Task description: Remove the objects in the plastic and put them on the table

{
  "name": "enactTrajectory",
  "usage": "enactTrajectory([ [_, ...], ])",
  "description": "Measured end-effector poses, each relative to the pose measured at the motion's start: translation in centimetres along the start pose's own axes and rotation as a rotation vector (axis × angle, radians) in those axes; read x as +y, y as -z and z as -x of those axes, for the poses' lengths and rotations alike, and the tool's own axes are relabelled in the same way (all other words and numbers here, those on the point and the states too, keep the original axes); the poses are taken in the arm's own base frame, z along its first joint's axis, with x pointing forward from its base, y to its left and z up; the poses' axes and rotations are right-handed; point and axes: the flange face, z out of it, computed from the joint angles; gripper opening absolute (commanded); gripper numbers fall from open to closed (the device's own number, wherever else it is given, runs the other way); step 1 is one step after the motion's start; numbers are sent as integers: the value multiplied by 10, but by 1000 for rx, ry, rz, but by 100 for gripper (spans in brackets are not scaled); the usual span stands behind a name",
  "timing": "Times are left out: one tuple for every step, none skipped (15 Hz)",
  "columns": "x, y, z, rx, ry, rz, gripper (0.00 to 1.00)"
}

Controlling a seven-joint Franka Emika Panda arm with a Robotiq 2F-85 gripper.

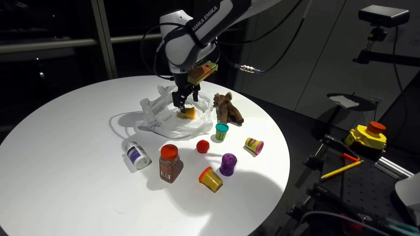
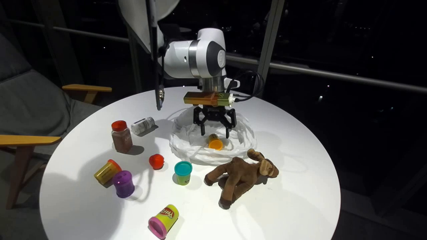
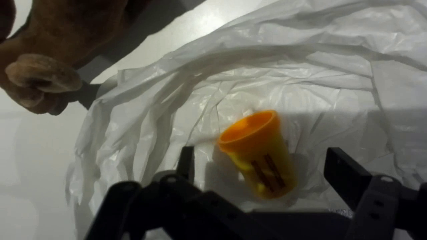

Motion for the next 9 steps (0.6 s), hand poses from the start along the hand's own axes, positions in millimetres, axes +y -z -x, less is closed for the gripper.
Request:
enactTrajectory([
  [1,-2,-3,6,8,2,100],
  [2,-4,-5,10,17,3,100],
  [2,-6,-7,14,25,3,100],
  [3,-9,-9,15,35,4,100],
  [3,-13,-10,15,43,4,99],
  [4,-17,-10,13,51,4,77],
  [4,-20,-10,10,59,3,74],
  [6,-23,-10,6,65,2,68],
  [7,-26,-10,2,71,1,60],
])
